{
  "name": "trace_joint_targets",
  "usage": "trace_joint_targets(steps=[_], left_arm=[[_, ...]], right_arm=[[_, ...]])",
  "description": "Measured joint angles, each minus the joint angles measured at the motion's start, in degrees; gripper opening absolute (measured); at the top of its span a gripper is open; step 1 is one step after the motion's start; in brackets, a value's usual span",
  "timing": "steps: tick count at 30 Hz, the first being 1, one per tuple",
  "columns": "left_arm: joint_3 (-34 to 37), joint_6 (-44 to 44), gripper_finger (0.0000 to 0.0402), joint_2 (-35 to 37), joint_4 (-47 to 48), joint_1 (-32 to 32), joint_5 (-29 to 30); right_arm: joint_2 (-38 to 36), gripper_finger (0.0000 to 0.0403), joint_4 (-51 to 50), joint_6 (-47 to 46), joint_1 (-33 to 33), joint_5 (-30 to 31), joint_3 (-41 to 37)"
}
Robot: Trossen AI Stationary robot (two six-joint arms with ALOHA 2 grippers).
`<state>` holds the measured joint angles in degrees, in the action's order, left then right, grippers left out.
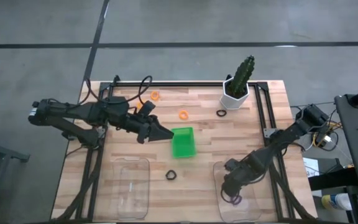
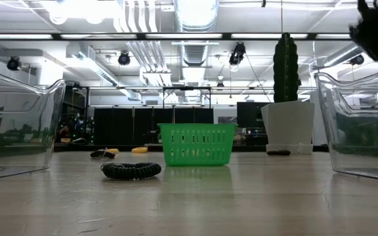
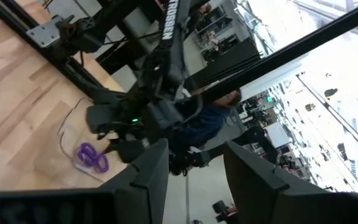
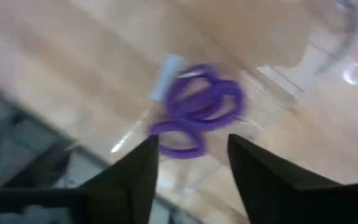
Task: Sort spring keychains
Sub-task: Put the middle black spring keychain into the green bin
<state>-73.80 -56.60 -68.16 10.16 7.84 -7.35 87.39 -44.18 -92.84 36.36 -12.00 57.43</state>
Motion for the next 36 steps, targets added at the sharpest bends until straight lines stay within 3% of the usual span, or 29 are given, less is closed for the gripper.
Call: trace_joint_targets(steps=[5, 15, 18, 26, 36], left_arm=[[0.00, 0.34, 0.0147, 0.00, 4.40, -1.17, 1.65], [0.02, 2.31, 0.0147, -0.03, 36.96, -10.82, 8.02], [0.96, 3.20, 0.0147, -0.42, 42.98, -13.73, 9.85], [7.63, 4.44, 0.0147, -6.83, 41.91, -17.87, 9.90], [11.33, 6.67, 0.0147, -19.73, 41.62, -19.27, 10.99]], right_arm=[[-0.28, 0.0235, -0.15, 2.63, 0.00, 6.25, 7.02], [-0.30, 0.0239, -0.42, 9.57, 0.00, 24.29, 21.58], [-0.30, 0.0238, -0.44, 12.13, 0.00, 27.72, 24.98], [-0.30, 0.0237, -0.49, 16.99, 0.00, 34.51, 31.80], [-0.33, 0.0237, -0.53, 19.09, -0.04, 36.65, 35.02]])
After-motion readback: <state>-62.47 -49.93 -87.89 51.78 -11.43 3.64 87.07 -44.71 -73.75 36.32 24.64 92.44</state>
